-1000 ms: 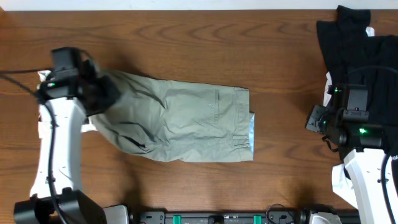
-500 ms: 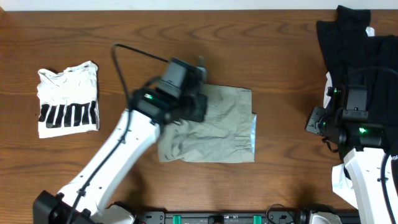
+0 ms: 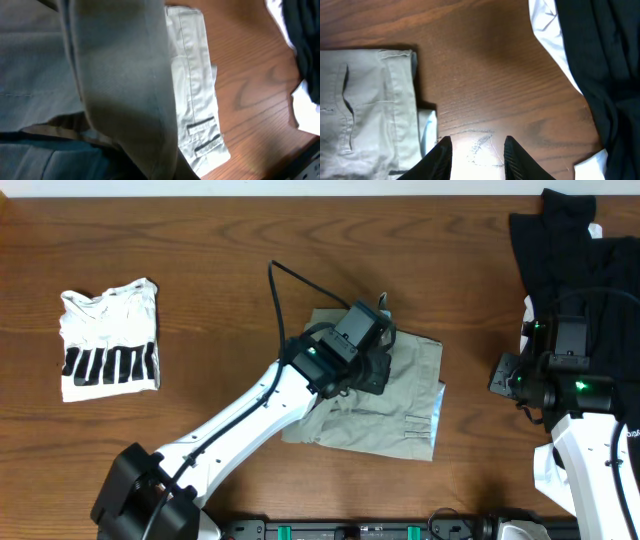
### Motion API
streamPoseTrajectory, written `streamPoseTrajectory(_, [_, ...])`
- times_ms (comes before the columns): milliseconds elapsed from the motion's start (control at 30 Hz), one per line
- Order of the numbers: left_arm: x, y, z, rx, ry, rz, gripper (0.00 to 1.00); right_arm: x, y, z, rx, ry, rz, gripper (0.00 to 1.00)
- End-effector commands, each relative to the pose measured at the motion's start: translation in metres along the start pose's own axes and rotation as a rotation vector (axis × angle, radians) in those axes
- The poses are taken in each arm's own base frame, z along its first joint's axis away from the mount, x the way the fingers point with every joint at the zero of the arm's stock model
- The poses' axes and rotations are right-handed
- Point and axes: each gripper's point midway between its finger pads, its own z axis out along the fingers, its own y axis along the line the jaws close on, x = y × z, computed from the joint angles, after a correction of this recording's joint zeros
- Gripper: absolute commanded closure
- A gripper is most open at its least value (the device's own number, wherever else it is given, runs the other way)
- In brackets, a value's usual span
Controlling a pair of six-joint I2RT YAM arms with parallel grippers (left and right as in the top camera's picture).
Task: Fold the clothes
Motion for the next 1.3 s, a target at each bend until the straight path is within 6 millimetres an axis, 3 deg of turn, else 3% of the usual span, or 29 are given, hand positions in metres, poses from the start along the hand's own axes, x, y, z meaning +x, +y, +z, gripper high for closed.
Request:
streamPoseTrajectory(0, [-0.013, -0.015, -0.005, 0.045, -0.048, -0.021, 0.93, -0.004, 0.001, -0.002, -0.008, -0.006, -0.004, 0.67])
streamPoseTrajectory(133, [-0.009, -0.038, -0.006, 0.143, -0.026, -0.02, 0.72, -0.003, 0.001, -0.001, -0.007, -0.003, -0.003, 0.67])
streamPoseTrajectory(367, [0.016, -0.099, -0.017, 0.406, 0.072, 0.082, 0.64, -0.003, 0.001, 0.001, -0.006, 0.003, 0.004, 0.67])
streamPoseTrajectory(500, [0.024, -0.107, -0.025, 0.484, 0.104, 0.164, 0.64, -0.003, 0.001, 0.001, -0.005, 0.007, 0.004, 0.67])
streamPoseTrajectory(600, [0.013, -0.088, -0.032, 0.457, 0.079, 0.159, 0.64, 0.0, 0.005, 0.002, -0.025, 0.02, 0.001, 0.66])
streamPoseTrajectory(700, [-0.007, -0.057, -0.045, 0.417, 0.032, 0.089, 0.64, 0.006, 0.028, 0.0, -0.161, 0.05, -0.078, 0.65])
streamPoseTrajectory(867, [-0.037, 0.032, -0.062, 0.187, -0.066, -0.086, 0.66, 0.028, 0.073, -0.01, -0.434, 0.148, -0.167, 0.55])
streamPoseTrajectory(900, [-0.039, 0.051, -0.065, 0.135, -0.071, -0.127, 0.7, 0.036, 0.084, -0.014, -0.498, 0.185, -0.181, 0.53])
streamPoseTrajectory(1000, [-0.033, 0.089, -0.069, 0.037, -0.053, -0.217, 0.7, 0.055, 0.103, -0.02, -0.599, 0.273, -0.199, 0.39])
streamPoseTrajectory(1133, [-0.023, 0.112, -0.074, -0.013, -0.02, -0.283, 0.7, 0.072, 0.122, -0.026, -0.687, 0.36, -0.211, 0.18])
streamPoseTrajectory(1267, [-0.022, 0.115, -0.074, -0.017, -0.015, -0.292, 0.7, 0.079, 0.14, -0.035, -0.77, 0.421, -0.169, 0.12])
